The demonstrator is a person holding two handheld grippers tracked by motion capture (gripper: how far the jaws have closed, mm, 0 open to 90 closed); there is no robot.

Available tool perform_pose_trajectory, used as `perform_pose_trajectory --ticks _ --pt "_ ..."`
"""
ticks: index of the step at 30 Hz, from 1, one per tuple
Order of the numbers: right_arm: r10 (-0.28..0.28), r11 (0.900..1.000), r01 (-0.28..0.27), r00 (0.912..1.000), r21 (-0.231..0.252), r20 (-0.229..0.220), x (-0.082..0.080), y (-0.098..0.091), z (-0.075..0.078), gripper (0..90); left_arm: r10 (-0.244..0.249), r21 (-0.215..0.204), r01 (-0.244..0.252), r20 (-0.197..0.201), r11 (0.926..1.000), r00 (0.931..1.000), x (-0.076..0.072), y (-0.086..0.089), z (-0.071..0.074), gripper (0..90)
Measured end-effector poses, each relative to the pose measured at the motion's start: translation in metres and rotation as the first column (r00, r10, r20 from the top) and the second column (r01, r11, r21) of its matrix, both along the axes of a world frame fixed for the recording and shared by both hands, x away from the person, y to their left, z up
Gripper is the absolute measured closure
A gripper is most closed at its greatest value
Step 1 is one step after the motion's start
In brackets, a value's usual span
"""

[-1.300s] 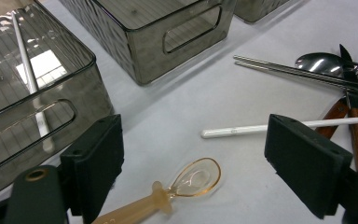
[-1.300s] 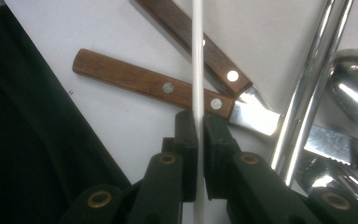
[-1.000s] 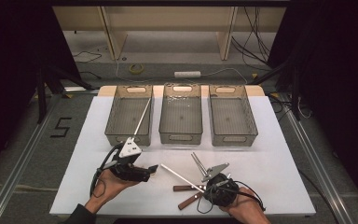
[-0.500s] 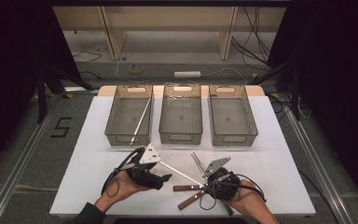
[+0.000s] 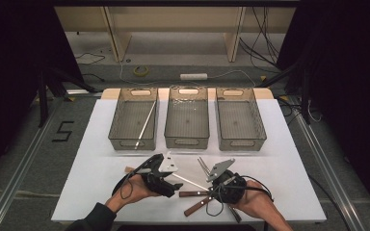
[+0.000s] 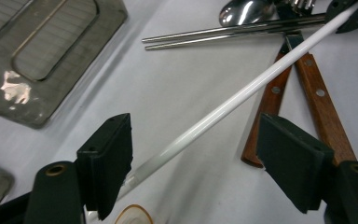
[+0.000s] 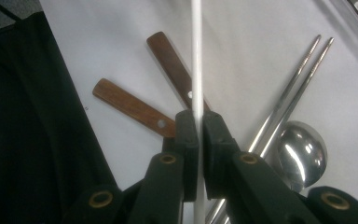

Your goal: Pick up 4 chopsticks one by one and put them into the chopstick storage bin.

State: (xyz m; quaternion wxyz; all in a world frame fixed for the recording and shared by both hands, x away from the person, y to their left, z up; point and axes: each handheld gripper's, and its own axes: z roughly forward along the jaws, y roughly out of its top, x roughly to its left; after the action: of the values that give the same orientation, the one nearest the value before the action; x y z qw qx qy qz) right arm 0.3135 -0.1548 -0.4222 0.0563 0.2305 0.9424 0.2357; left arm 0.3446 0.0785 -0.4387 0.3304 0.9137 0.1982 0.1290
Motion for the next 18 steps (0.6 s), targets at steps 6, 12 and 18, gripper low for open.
perform_pose_trajectory --ticks 6,12,18 --pt "0.046 0.9989 -0.046 0.9989 -0.006 0.009 0.0013 0.0025 0.0018 86.9 -0.041 0.040 0.042 -0.018 0.9983 0.9990 0.0010 -0.0034 -0.0041 33.1" --pt "0.072 0.9974 -0.072 0.9974 -0.005 0.010 0.0014 0.0050 0.0031 86.9 -0.064 0.069 0.065 -0.006 0.9955 0.9979 -0.0010 -0.0043 -0.0040 42.5" --pt "0.093 0.9956 -0.093 0.9956 -0.008 0.011 -0.0002 0.0073 0.0038 86.9 -0.107 0.083 0.107 -0.004 0.9907 0.9942 -0.0038 -0.0045 -0.0030 48.7"
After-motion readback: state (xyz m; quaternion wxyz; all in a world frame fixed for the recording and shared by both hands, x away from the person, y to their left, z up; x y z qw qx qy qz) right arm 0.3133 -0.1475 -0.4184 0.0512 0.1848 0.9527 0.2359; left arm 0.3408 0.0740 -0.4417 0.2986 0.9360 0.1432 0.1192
